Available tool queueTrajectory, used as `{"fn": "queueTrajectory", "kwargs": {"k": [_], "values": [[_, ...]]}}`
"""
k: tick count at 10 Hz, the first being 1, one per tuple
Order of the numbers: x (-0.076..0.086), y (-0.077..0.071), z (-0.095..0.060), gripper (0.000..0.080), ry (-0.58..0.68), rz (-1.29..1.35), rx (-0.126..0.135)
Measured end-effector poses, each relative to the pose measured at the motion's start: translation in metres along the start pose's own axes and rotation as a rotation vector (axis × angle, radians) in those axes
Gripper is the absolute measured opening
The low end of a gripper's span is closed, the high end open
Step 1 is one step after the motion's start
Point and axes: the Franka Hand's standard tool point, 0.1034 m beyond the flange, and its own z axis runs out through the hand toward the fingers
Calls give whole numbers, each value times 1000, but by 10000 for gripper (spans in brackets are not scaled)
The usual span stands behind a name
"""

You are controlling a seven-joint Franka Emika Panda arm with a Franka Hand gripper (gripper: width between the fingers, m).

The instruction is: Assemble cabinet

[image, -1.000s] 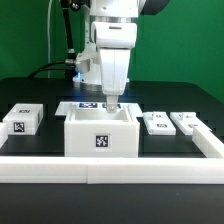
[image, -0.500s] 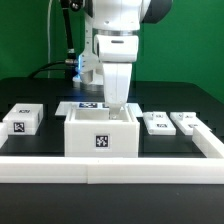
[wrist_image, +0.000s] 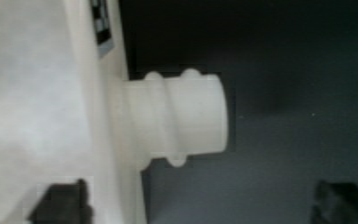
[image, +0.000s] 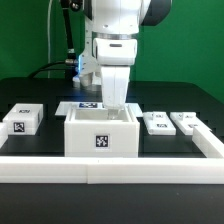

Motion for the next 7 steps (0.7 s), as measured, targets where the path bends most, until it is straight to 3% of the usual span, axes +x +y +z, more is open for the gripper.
{"fn": "queueTrajectory", "kwargs": {"k": [1, 2, 4, 5, 7], "values": [[0, 0, 0, 410, 0, 0, 0], [0, 0, 0, 410, 0, 0, 0], [0, 0, 0, 122, 0, 0, 0], [0, 0, 0, 40, 0, 1, -1], [0, 2, -1, 38, 1, 2, -9]]}}
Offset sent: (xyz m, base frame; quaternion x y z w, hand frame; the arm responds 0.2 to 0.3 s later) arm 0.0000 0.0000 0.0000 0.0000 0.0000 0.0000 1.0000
